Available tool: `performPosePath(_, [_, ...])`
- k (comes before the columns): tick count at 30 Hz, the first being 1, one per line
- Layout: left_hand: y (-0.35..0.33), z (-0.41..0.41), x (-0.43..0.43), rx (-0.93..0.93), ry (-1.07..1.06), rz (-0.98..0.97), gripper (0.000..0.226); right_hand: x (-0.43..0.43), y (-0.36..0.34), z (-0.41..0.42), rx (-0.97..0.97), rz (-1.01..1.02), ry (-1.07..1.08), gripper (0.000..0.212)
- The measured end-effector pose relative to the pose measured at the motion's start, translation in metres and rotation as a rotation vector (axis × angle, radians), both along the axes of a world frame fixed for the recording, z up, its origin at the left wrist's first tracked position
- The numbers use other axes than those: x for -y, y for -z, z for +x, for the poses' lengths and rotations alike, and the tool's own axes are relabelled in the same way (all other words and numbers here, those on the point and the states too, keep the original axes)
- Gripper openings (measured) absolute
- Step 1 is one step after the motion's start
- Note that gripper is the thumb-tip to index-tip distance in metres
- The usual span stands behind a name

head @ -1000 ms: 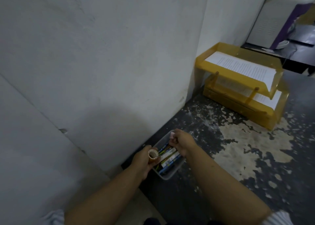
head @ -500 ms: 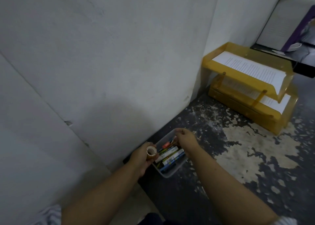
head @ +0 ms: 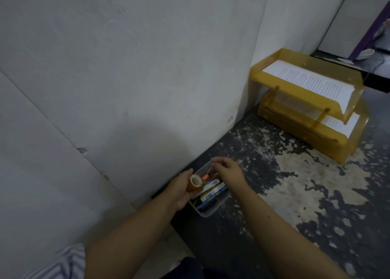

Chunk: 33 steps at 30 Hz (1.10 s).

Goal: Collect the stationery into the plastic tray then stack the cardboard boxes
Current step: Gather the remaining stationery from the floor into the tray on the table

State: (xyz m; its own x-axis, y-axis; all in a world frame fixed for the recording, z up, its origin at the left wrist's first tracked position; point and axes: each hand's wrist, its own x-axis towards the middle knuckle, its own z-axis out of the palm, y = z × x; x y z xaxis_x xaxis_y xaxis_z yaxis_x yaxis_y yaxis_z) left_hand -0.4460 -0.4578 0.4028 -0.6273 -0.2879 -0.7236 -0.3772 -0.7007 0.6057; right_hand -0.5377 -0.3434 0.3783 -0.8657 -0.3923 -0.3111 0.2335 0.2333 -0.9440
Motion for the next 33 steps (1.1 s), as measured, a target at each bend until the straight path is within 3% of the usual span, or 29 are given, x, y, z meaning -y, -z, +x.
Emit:
performPosePath(5, [-0.006, -0.008, -0.010, -0.041, 0.044, 0.062, 0.035, -0.014, -0.010, 0.016, -0.163, -0.011, -0.427, 0.031])
performPosePath(13, [-0.005, -0.007, -0.012, -0.034, 0.118, 0.084, 0.047, -0.011, 0.000, 0.024, -0.300, 0.104, -0.425, 0.043])
performPosePath(17, [-0.009, -0.004, -0.005, -0.050, 0.146, 0.047, 0.038, -0.007, -0.002, 0.020, -0.308, 0.120, -0.421, 0.039])
performPosePath(20, [-0.009, -0.002, 0.001, -0.012, 0.192, -0.127, 0.022, -0.005, -0.003, 0.013, -0.282, 0.133, -0.379, 0.038])
performPosePath(22, [-0.007, 0.000, 0.009, 0.036, 0.183, -0.365, 0.012, -0.005, -0.002, 0.010, -0.301, 0.211, -0.377, 0.039])
performPosePath(24, [0.002, 0.004, 0.020, 0.085, 0.202, -0.671, 0.009, -0.004, -0.002, 0.010, -0.338, 0.279, -0.416, 0.040])
performPosePath(26, [0.008, 0.012, 0.027, 0.142, 0.274, -0.889, 0.021, -0.001, -0.002, 0.015, -0.391, 0.304, -0.470, 0.039])
performPosePath(33, [0.018, 0.035, 0.015, 0.089, 0.437, -1.196, 0.020, 0.011, 0.006, 0.032, -0.460, 0.381, -0.570, 0.041])
